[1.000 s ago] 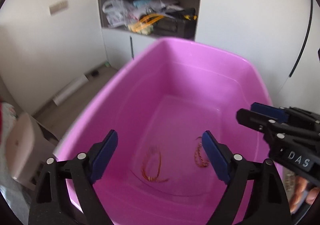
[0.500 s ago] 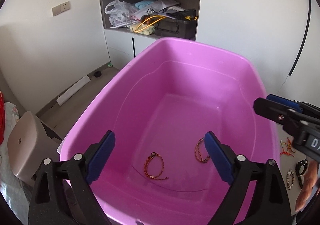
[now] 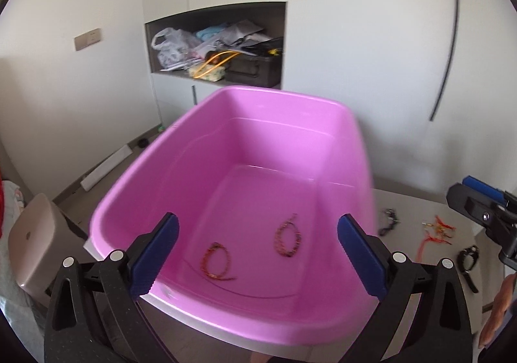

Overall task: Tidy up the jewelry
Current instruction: 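Move both tools back over the table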

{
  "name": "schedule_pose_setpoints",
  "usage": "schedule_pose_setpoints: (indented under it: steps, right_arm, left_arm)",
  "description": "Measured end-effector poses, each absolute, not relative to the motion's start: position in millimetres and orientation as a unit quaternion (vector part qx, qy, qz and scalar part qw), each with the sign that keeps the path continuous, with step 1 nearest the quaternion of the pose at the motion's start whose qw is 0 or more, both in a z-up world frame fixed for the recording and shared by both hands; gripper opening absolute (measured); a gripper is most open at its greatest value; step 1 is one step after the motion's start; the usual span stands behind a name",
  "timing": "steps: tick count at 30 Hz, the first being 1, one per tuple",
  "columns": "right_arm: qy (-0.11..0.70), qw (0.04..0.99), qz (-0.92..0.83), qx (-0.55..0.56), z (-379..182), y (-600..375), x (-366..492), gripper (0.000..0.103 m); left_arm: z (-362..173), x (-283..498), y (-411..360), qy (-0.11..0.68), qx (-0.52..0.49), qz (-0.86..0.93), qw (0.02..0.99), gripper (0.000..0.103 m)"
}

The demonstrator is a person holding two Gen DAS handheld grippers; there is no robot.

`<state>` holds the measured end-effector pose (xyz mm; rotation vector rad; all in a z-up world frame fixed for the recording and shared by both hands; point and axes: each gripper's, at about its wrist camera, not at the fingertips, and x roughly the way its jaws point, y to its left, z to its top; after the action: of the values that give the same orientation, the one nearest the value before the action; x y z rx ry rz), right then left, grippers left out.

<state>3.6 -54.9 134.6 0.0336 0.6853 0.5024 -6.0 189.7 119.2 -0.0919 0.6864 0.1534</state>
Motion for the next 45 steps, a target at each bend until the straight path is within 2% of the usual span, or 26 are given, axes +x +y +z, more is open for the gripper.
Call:
schedule_pose_setpoints:
  steps: [14,18,28,45]
  right_arm:
    - [0.349,0.931,0.089,0.062,77.0,-190.1,-60.0,0.066]
    - [0.367,0.926,0.058,0.072,49.7,-214.3,-68.8,0.066]
    - [0.401,0.913,0.031,0.072,1.0,-237.3,-74.3,0.066]
    - [0.457,0.888,0.016,0.056,-57.6,-253.8,-36.2,0.066]
  left_arm:
    - [94.9,-26.0,90.0,0.330,-0.025,-0.030,0.943,0.097]
    - [84.5,-36.3,60.4,0.306,0.020,-0.014,0.952,0.097]
    - [41.9,-30.8,26.6,0.368,0.006,-0.056,0.928,0.097]
    - [-47.6,16.7,-9.8,0.441,0.028,-0.051,0.896,0.097]
